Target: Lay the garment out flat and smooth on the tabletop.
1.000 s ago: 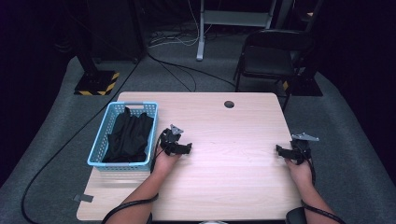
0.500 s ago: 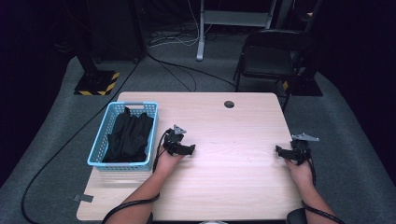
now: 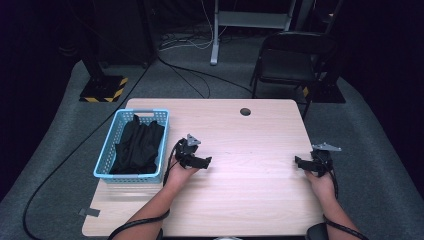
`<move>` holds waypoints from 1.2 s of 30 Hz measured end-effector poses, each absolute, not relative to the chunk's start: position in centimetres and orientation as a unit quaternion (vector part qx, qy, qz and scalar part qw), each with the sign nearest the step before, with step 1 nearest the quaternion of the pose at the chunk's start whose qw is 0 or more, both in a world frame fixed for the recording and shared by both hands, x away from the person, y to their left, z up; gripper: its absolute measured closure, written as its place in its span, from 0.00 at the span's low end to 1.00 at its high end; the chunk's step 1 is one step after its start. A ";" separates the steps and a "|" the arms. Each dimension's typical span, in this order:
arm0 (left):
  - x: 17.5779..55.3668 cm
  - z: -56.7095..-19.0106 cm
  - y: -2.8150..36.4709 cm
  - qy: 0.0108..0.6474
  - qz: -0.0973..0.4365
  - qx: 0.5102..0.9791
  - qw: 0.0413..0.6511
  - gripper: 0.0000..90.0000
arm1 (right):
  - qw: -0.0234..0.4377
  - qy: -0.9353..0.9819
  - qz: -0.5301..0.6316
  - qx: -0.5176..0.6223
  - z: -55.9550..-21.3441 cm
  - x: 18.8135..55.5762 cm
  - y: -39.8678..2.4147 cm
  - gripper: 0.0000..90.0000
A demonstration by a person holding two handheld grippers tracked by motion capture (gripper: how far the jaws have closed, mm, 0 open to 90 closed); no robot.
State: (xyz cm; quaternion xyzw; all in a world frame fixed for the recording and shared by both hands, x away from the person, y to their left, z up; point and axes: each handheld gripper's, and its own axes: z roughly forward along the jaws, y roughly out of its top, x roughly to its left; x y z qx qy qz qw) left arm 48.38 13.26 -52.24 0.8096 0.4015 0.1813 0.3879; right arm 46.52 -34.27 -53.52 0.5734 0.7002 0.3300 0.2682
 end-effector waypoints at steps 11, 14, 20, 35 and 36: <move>47.9 -51.2 13.2 0.395 0.183 0.809 0.395 0.06 | 0.267 0.701 0.330 0.572 -53.5 46.5 -34.3 0.21; 47.8 -51.0 13.3 0.393 0.183 0.809 0.397 0.07 | 0.267 0.701 0.330 0.572 -53.5 46.5 -34.3 0.21; 47.5 -50.4 13.3 0.388 0.184 0.808 0.402 0.07 | 0.267 0.701 0.330 0.572 -53.5 46.5 -34.3 0.21; 46.4 -48.5 12.9 0.362 0.201 0.813 0.410 0.07 | 0.267 0.701 0.330 0.573 -53.5 46.5 -34.2 0.21; 46.4 -48.3 13.0 0.362 0.200 0.812 0.412 0.07 | 0.268 0.701 0.330 0.573 -53.5 46.5 -34.2 0.21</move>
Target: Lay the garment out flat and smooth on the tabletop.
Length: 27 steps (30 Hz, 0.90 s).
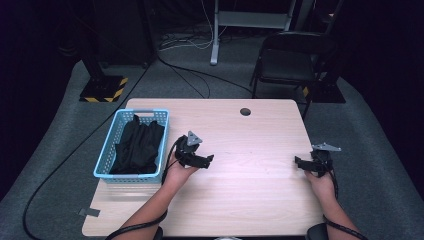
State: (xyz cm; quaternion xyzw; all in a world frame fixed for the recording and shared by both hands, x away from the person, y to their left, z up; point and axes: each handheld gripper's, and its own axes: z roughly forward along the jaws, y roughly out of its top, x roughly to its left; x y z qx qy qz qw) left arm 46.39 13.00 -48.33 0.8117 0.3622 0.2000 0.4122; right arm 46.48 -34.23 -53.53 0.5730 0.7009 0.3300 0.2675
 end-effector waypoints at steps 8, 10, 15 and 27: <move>46.4 -47.8 13.6 0.369 0.191 0.805 0.423 0.08 | 0.268 0.701 0.330 0.573 -53.5 46.5 -34.2 0.21; 46.5 -47.7 13.7 0.372 0.188 0.804 0.424 0.08 | 0.268 0.701 0.330 0.573 -53.5 46.5 -34.2 0.21; 46.6 -47.4 14.1 0.375 0.187 0.802 0.426 0.09 | 0.268 0.701 0.330 0.573 -53.5 46.5 -34.2 0.21; 46.4 -46.9 14.2 0.368 0.195 0.806 0.420 0.07 | 0.268 0.701 0.330 0.573 -53.5 46.5 -34.2 0.21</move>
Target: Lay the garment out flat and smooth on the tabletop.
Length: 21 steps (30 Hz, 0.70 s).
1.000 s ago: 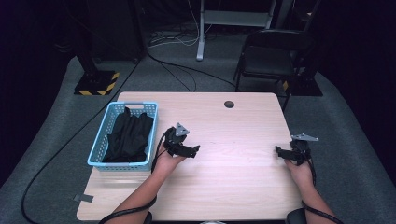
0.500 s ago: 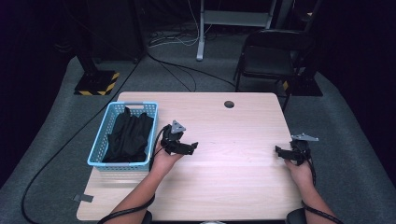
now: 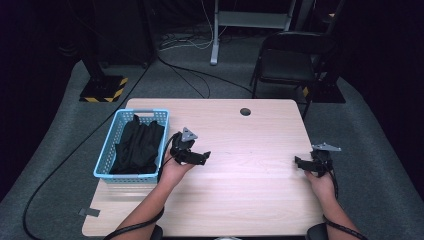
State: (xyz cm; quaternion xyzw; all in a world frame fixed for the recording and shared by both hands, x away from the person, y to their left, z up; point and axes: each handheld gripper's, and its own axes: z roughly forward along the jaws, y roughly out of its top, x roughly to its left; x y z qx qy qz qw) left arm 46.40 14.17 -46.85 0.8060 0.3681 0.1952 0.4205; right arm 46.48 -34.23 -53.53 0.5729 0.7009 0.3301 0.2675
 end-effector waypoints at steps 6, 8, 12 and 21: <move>46.3 -46.4 14.3 0.365 0.200 0.805 0.423 0.07 | 0.268 0.701 0.330 0.573 -53.5 46.5 -34.2 0.21; 46.2 -46.2 14.4 0.365 0.202 0.803 0.426 0.07 | 0.268 0.701 0.330 0.573 -53.5 46.5 -34.2 0.21; 46.2 -45.8 14.8 0.366 0.205 0.799 0.430 0.08 | 0.268 0.701 0.330 0.573 -53.5 46.5 -34.2 0.21; 46.3 -45.1 16.0 0.377 0.209 0.790 0.436 0.11 | 0.268 0.701 0.330 0.573 -53.5 46.5 -34.2 0.21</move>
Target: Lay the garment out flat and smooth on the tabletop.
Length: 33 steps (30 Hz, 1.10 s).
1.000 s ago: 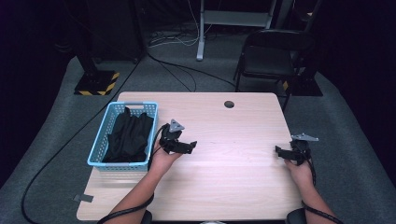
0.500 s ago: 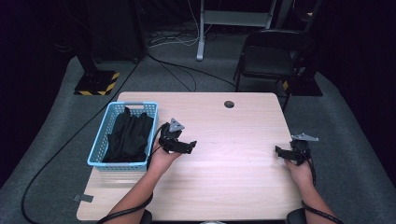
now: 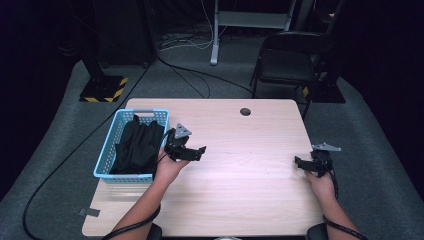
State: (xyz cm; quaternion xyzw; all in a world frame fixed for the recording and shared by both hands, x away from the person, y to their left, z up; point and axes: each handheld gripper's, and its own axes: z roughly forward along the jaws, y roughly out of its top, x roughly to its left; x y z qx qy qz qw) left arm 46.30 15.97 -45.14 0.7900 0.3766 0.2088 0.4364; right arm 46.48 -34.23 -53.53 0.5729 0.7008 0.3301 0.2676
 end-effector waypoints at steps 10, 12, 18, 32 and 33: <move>46.6 -44.8 17.2 0.391 0.208 0.784 0.435 0.15 | 0.268 0.701 0.330 0.573 -53.5 46.5 -34.2 0.21; 46.6 -44.6 17.4 0.395 0.209 0.782 0.435 0.15 | 0.268 0.701 0.330 0.573 -53.5 46.5 -34.2 0.21; 46.7 -44.3 18.5 0.409 0.215 0.772 0.437 0.14 | 0.268 0.701 0.330 0.573 -53.5 46.5 -34.2 0.21; 47.0 -43.8 20.9 0.434 0.239 0.754 0.432 0.13 | 0.268 0.701 0.330 0.573 -53.5 46.5 -34.2 0.21; 47.0 -43.8 21.0 0.436 0.240 0.752 0.432 0.13 | 0.268 0.701 0.330 0.573 -53.5 46.5 -34.2 0.21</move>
